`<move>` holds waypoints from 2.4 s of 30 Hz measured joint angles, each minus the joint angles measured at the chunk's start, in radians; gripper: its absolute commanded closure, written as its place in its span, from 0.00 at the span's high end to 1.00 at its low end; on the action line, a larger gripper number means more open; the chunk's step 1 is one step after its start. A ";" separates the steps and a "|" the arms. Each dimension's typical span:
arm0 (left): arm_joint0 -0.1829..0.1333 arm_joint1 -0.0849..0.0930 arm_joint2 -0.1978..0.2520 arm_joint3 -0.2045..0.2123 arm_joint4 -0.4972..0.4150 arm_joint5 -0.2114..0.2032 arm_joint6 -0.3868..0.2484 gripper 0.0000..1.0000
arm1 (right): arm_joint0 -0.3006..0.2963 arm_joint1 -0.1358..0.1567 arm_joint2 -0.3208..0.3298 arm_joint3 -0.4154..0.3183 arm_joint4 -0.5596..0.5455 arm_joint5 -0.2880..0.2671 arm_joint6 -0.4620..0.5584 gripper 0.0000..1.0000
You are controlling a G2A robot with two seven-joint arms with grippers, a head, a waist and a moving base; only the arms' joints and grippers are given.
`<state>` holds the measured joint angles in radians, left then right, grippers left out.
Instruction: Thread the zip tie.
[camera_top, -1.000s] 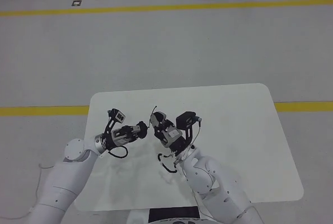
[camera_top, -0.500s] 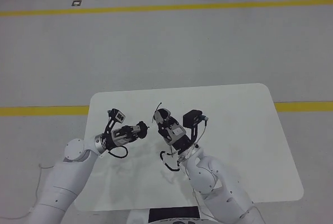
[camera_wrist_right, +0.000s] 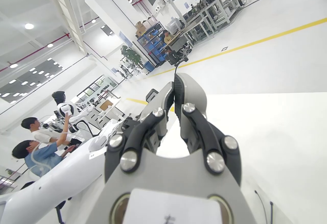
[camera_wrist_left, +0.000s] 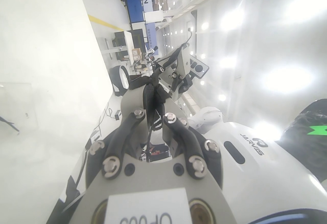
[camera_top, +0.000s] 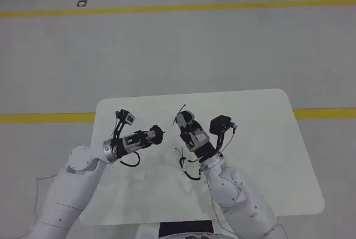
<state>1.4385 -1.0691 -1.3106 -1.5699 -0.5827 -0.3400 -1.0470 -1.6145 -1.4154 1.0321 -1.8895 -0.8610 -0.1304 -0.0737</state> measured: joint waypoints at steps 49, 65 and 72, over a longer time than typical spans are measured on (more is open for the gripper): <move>0.015 -0.022 -0.013 -0.071 0.074 0.000 0.124 0.00 | -0.009 0.007 -0.014 -0.033 0.003 -0.049 -0.023 0.00; 0.015 -0.022 -0.013 -0.071 0.074 0.000 0.124 0.00 | 0.002 0.008 -0.031 -0.021 -0.013 -0.041 -0.046 0.00; 0.015 -0.022 -0.013 -0.071 0.074 0.000 0.124 0.00 | 0.008 0.008 -0.036 -0.013 -0.021 -0.033 -0.056 0.00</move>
<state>1.4538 -1.0907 -1.3234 -1.6404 -0.5090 -0.3400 -0.9231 -1.6061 -1.4070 0.9959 -1.9024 -0.8819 -0.1632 -0.1296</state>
